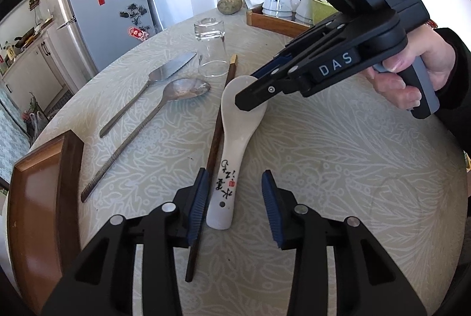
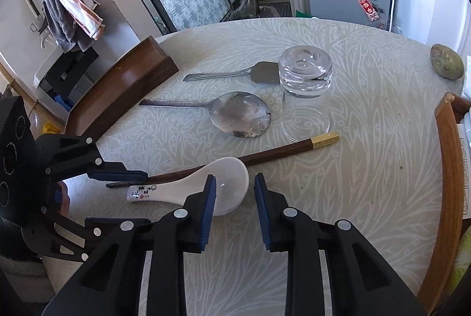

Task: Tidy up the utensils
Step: 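Close the left gripper on the white spoon and lift it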

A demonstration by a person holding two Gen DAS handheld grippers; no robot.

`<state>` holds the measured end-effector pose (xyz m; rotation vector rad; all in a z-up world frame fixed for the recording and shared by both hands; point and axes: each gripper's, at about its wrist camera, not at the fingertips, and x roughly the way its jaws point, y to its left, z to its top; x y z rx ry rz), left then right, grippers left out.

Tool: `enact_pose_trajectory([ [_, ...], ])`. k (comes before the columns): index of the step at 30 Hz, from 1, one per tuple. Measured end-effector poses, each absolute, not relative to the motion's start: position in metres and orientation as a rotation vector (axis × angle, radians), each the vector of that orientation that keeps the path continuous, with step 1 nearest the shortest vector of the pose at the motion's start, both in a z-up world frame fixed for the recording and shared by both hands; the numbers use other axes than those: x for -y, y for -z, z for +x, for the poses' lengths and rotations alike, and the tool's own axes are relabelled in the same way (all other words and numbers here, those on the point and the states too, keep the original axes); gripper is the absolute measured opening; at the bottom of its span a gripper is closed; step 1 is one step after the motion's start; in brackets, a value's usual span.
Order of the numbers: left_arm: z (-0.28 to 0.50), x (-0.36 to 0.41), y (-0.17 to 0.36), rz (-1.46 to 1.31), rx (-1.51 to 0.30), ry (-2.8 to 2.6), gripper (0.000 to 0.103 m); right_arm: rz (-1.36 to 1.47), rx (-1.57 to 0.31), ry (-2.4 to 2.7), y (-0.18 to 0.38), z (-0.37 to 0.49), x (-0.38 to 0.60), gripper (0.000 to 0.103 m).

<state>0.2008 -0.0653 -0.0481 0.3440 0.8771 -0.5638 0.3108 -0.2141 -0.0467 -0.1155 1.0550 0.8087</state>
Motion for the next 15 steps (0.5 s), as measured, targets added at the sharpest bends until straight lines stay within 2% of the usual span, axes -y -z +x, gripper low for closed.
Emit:
enact_pose_trajectory([
  [4,0.1990,0.0674,0.0492,0.365,-0.860,0.554,0.036,-0.160,-1.032,-0.790,0.0454,0.3065,0.2085,0.027],
  [5,0.1983,0.0678,0.0492,0.367,-0.857,0.553,0.033,-0.169,-1.027,-0.791,0.0451,0.3048,0.2064,0.024],
  [6,0.1977,0.0684,0.0495,0.374,-0.853,0.550,0.029,-0.179,-1.022,-0.792,0.0451,0.3030,0.2047,0.017],
  [12,0.1975,0.0663,0.0513,0.348,-0.867,0.573,0.017,-0.164,-1.011,-0.800,0.0428,0.3043,0.2073,0.011],
  [15,0.1947,0.0691,0.0512,0.366,-0.856,0.562,0.015,-0.153,-0.995,-0.800,0.0387,0.3036,0.2101,0.009],
])
